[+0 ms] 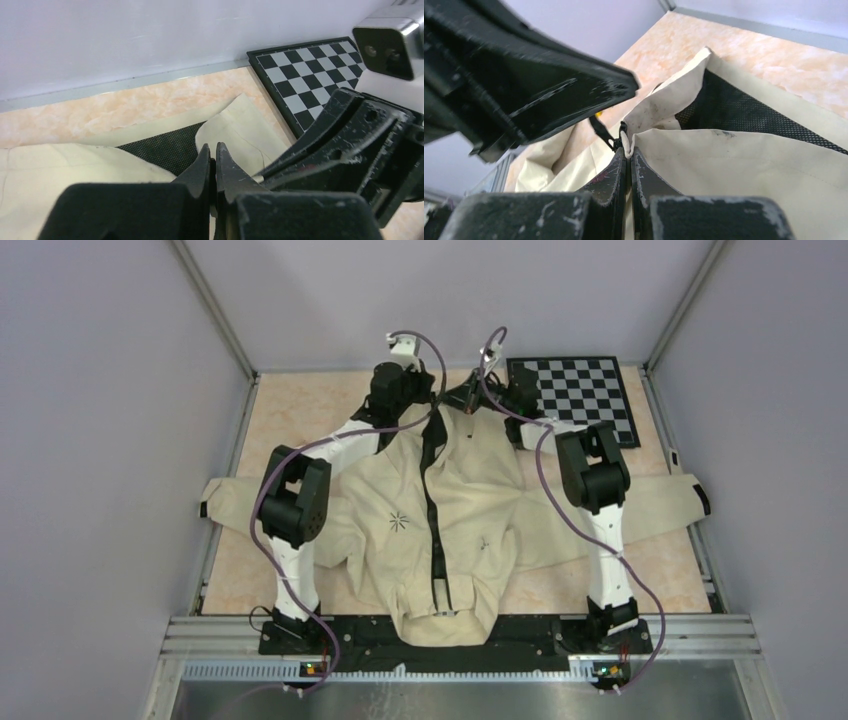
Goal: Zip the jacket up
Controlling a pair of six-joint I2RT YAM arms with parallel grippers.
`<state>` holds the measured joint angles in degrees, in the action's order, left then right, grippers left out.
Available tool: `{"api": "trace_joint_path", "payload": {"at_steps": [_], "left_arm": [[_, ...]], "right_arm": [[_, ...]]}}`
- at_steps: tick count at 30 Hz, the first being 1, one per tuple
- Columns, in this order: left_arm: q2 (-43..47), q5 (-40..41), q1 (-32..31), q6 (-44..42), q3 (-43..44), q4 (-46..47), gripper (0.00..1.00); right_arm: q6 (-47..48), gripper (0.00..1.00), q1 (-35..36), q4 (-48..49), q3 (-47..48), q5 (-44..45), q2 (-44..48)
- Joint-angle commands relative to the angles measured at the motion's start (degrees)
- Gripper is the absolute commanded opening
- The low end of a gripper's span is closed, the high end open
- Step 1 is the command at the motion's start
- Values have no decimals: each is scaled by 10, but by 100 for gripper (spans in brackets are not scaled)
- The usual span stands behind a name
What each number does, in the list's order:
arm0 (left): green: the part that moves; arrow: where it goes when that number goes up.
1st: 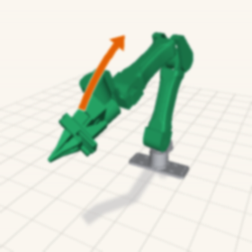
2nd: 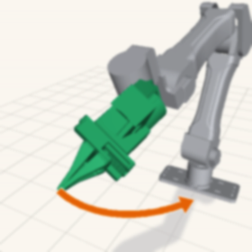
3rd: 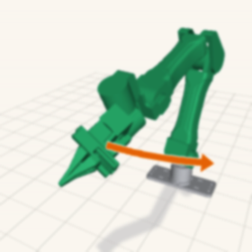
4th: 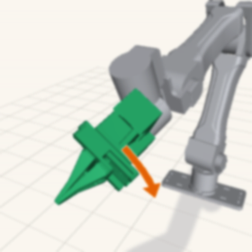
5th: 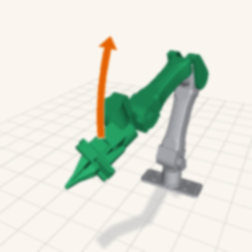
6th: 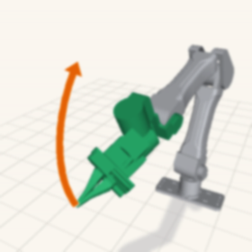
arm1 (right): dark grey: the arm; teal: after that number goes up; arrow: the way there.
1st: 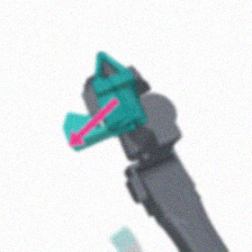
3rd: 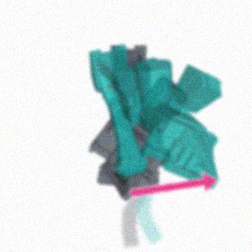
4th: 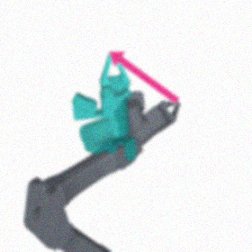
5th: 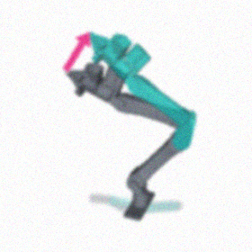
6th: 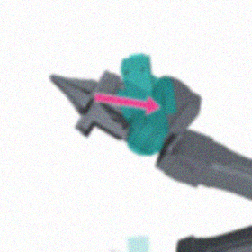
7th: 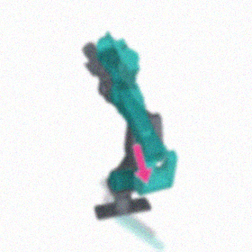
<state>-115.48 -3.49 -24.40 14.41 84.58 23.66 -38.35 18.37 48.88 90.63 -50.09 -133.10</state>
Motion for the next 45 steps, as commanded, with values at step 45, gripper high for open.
{"api": "trace_joint_path", "payload": {"at_steps": [45], "left_arm": [[325, 152, -220, 172, -375, -200, 0]], "right_arm": [[-32, 0, 18, -82, 290, 358, -93]]}}
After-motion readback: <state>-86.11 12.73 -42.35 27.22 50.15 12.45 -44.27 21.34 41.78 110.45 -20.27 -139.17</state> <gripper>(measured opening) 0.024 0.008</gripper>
